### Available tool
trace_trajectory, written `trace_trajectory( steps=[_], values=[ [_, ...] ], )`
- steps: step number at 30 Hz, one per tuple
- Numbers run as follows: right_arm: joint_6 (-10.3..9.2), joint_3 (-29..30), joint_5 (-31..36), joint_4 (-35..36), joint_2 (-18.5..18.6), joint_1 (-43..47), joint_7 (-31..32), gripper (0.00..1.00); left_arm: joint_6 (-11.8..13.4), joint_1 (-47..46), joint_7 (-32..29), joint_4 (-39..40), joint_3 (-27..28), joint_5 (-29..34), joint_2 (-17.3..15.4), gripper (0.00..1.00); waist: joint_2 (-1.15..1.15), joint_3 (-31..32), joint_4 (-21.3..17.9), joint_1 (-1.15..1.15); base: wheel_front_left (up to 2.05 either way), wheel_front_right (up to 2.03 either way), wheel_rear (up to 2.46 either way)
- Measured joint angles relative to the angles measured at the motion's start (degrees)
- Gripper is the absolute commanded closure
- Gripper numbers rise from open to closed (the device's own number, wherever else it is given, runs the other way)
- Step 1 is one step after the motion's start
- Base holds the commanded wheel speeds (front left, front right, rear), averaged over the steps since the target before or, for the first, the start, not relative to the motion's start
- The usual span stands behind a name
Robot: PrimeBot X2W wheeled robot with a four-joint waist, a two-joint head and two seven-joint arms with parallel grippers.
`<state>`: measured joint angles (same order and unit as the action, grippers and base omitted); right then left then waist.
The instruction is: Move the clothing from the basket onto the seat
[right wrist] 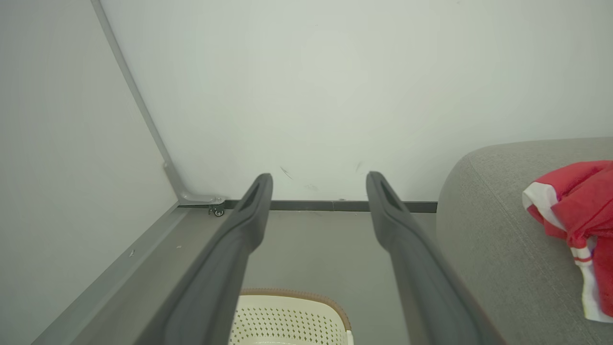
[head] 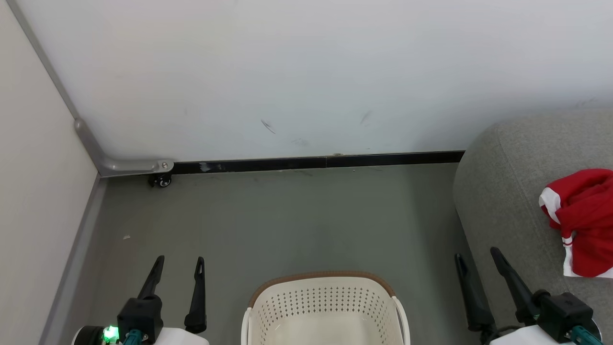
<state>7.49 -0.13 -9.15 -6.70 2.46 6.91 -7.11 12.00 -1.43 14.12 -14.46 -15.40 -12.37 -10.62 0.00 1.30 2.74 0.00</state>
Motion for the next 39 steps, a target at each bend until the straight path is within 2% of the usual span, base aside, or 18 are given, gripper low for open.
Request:
trace_trajectory(
  steps=[3, 4, 10, 15, 28, 34, 39],
  values=[
    [0.0, -0.01, 0.0, 0.01, 0.0, 0.05, 0.05, 0.0, 0.0, -0.01, 0.0, -0.21, -0.02, 0.0, 0.02, 0.0, 0.0, -0.01, 0.03, 0.0, 0.0, 0.0, 0.0],
    [0.0, -0.01, 0.0, 0.01, 0.0, 0.06, 0.05, 1.0, 0.0, -0.01, 0.0, -0.27, -0.01, 0.0, 0.05, 1.0, 0.0, -0.01, 0.04, 0.0, 0.0, 0.0, 0.0],
    [0.01, -0.4, 0.0, -3.56, -0.42, 1.69, 0.05, 1.0, 0.01, 2.61, 0.0, -3.63, -0.68, -0.16, 1.31, 1.0, 0.0, -0.02, 0.03, 0.0, 0.0, 0.0, 0.0],
    [0.01, -0.77, -2.26, -3.38, -0.42, 1.97, 0.05, 1.0, -0.96, 2.74, -0.59, -3.89, 0.25, -2.35, 1.7, 1.0, 0.0, -0.05, -0.03, 0.0, 0.0, 0.0, 0.0],
    [0.01, -1.04, -15.49, -2.47, -0.42, 2.12, 0.08, 1.0, -3.32, 2.3, -4.24, -4.33, 3.39, -14.55, 2.45, 1.0, 0.0, -0.23, -0.46, -0.03, 0.0, 0.0, 0.0],
    [0.0, -0.42, -20.38, -2.56, -0.42, 1.77, 0.81, 1.0, -4.5, 2.25, -5.6, -4.26, 4.71, -19.16, 2.96, 1.0, 0.0, -0.21, -0.64, -0.24, 0.0, 0.0, 0.0],
    [0.0, -0.22, -24.88, -2.67, -0.25, 1.04, 1.18, 1.0, -5.24, 2.1, -6.65, -4.09, 5.79, -23.06, 3.38, 1.0, 0.0, -0.1, -0.77, -0.51, 0.0, 0.0, 0.0]
  ],
)
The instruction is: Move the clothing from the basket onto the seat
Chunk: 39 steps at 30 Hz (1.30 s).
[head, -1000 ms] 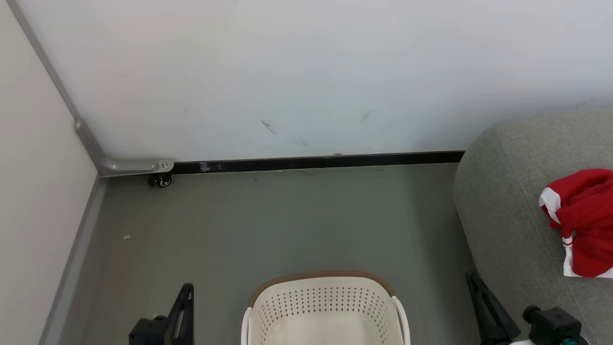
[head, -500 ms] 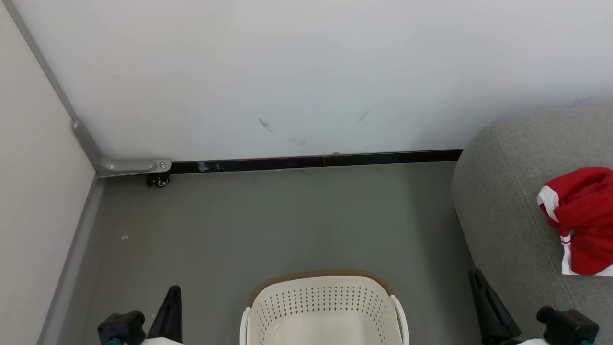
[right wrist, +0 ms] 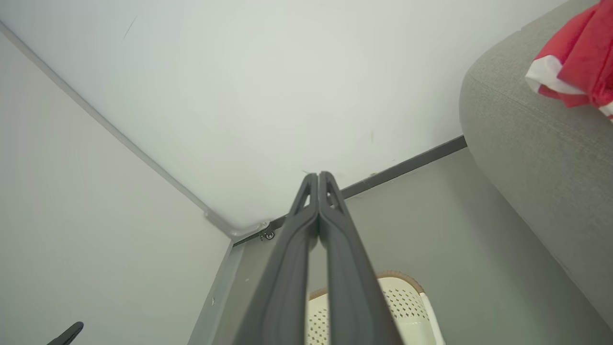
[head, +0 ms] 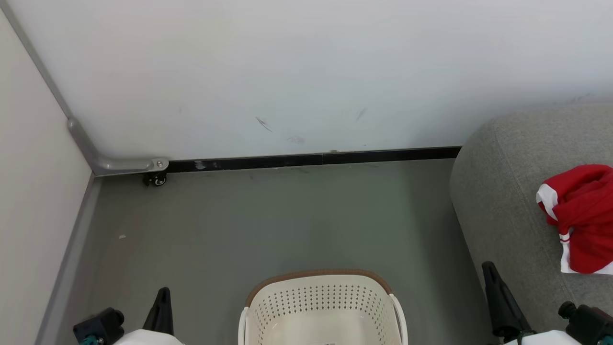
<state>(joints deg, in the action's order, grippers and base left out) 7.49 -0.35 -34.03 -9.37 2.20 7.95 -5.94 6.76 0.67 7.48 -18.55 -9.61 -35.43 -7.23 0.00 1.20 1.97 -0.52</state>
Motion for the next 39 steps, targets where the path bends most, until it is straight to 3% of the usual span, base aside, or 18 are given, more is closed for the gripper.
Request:
trace_trajectory(
  steps=[8, 17, 32, 39],
  values=[
    [0.0, 0.26, -7.16, -0.33, 0.64, -0.76, 1.05, 1.0, -1.79, -0.5, -1.63, 0.45, 1.68, -6.21, 0.52, 1.0, 0.0, 0.3, -0.21, -0.38, 0.0, 0.0, 0.0],
    [0.0, 0.54, -15.19, -1.02, 1.21, -1.66, 2.42, 1.0, -3.32, -0.57, -3.52, 0.82, 3.53, -13.33, 0.99, 1.0, 0.0, 0.47, -0.45, -0.48, 0.0, 0.0, 0.0],
    [-0.01, 1.14, -29.31, -2.5, 2.02, -4.76, 3.81, 1.0, -6.45, -1.32, -6.57, 1.07, 6.79, -25.87, 2.29, 1.0, 0.0, -0.23, -0.9, 0.23, 0.0, 0.0, 0.0],
    [-0.01, 1.31, -34.74, -3.13, 2.29, -5.94, 4.45, 1.0, -7.37, -2.19, -7.81, 1.29, 8.06, -30.59, 2.59, 1.0, 0.0, -0.59, -1.07, 0.39, 0.0, 0.0, 0.0]
  ],
)
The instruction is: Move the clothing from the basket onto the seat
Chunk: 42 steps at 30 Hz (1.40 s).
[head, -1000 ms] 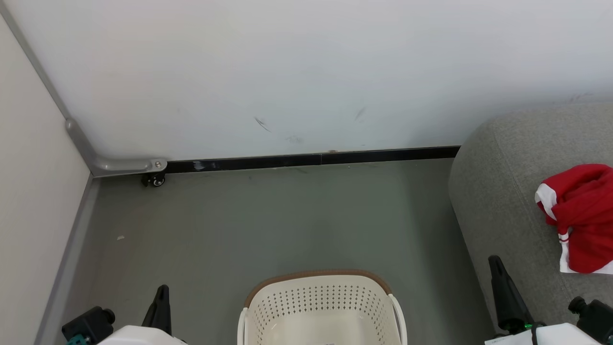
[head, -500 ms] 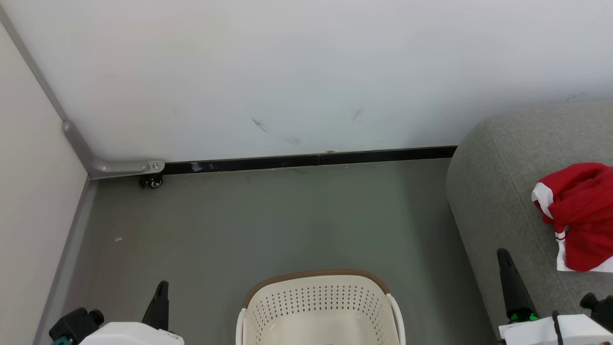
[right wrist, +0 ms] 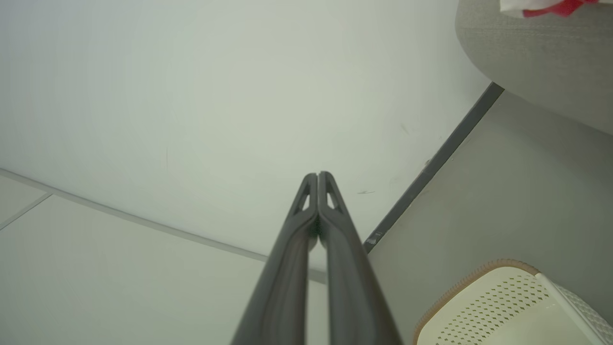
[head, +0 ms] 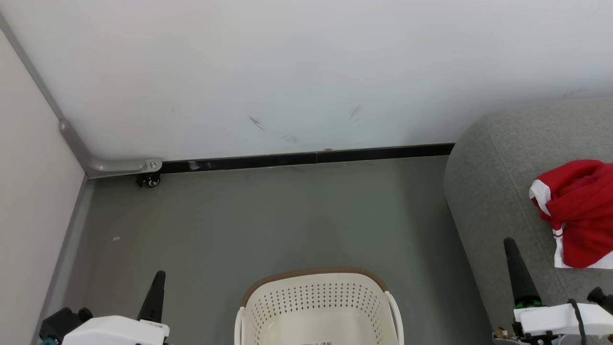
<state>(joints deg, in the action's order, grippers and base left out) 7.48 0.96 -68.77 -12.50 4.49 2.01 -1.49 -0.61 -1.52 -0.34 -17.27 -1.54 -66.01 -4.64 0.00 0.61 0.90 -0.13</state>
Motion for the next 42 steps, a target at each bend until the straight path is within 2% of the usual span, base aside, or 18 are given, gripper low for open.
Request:
trace_trajectory(
  steps=[32, 42],
  values=[
    [0.0, 0.81, -27.59, -2.12, 1.52, -4.75, 2.58, 1.0, -6.32, -1.94, -6.21, 1.01, 6.57, -25.37, 2.27, 1.0, 0.0, -0.76, -0.89, 0.09, 0.0, 0.0, 0.0],
    [0.0, 0.89, -28.0, -2.26, 1.53, -4.76, 2.59, 1.0, -6.46, -2.27, -6.21, 1.08, 6.64, -25.64, 2.45, 1.0, 0.0, -0.77, -0.89, 0.09, 0.0, 0.0, 0.0]
  ],
)
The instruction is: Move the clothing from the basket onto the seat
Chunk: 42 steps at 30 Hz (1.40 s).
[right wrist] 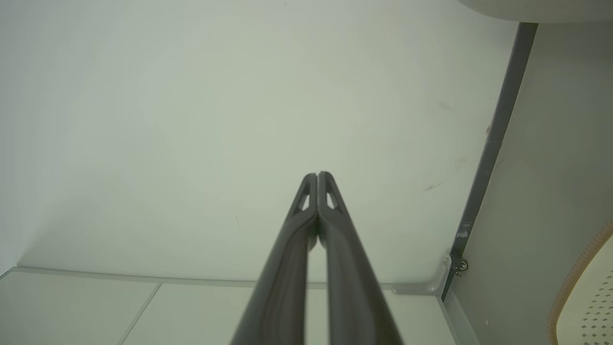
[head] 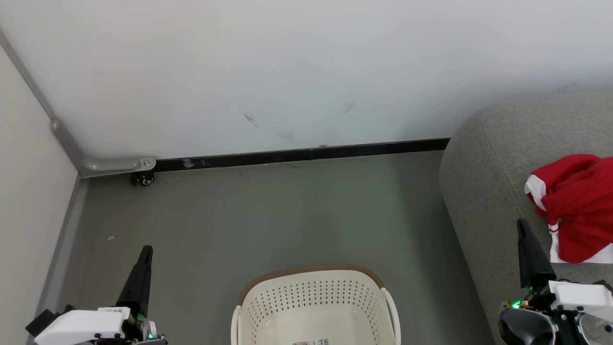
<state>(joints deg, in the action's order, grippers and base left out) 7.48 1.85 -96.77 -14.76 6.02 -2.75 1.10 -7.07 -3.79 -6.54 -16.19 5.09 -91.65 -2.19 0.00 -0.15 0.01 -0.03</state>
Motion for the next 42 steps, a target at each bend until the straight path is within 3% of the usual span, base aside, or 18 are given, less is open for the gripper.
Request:
trace_trajectory(
  steps=[42],
  values=[
    [0.0, 0.51, 0.01, -0.24, -0.03, -0.77, 0.49, 1.0, 0.0, 0.0, 0.01, 0.22, -0.02, 0.0, 0.01, 1.0, 0.0, -0.01, -0.01, 0.01, 0.0, 0.0, 0.0]
  ],
)
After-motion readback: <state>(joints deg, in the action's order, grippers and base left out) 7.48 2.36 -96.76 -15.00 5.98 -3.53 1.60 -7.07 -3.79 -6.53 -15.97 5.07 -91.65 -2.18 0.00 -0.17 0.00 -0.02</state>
